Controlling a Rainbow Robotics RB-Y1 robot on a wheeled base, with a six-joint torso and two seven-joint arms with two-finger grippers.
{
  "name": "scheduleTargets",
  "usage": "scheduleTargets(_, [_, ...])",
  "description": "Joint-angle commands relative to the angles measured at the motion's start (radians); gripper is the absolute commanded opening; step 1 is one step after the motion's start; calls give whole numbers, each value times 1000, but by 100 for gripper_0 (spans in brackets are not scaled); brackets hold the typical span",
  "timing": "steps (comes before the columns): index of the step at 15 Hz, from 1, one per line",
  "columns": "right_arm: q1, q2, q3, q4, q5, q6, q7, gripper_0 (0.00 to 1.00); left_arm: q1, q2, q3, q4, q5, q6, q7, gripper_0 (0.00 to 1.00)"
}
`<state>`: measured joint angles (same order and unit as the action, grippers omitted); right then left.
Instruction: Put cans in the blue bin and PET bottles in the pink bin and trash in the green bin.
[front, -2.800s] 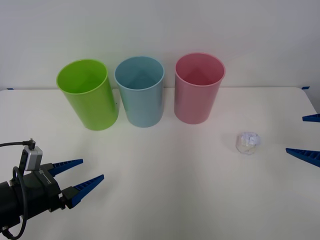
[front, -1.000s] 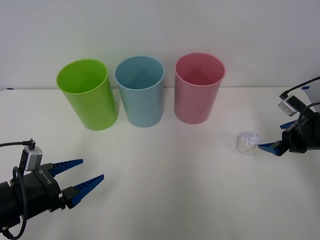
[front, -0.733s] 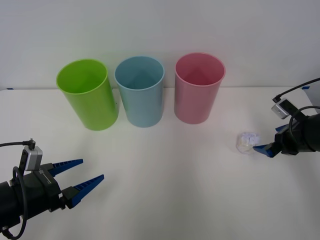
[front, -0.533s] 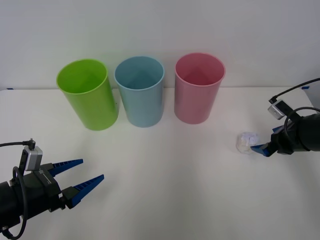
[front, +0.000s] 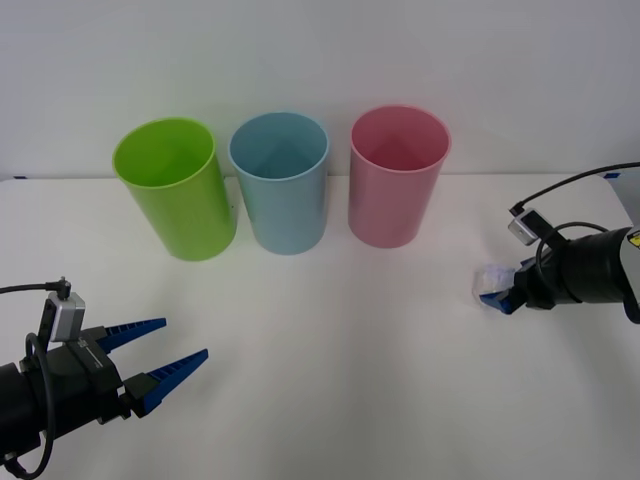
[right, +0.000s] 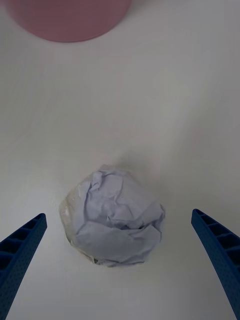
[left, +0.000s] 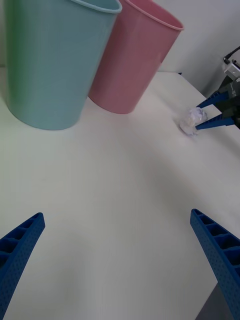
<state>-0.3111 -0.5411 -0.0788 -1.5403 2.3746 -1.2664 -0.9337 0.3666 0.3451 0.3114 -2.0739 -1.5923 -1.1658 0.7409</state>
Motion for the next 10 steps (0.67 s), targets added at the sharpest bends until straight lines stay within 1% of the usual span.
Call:
scheduleTargets(1, [0,3,17,22,3,18,1,100,0,0,0,0,0,0,0,100])
scheduleTargets(7, [-23,10,53,91,6,74,3,100,0,0,0,0,0,0,0,100])
scheduleTargets(10, [-23,10,53,97,5,79,9,100,0,0,0,0,0,0,0,100])
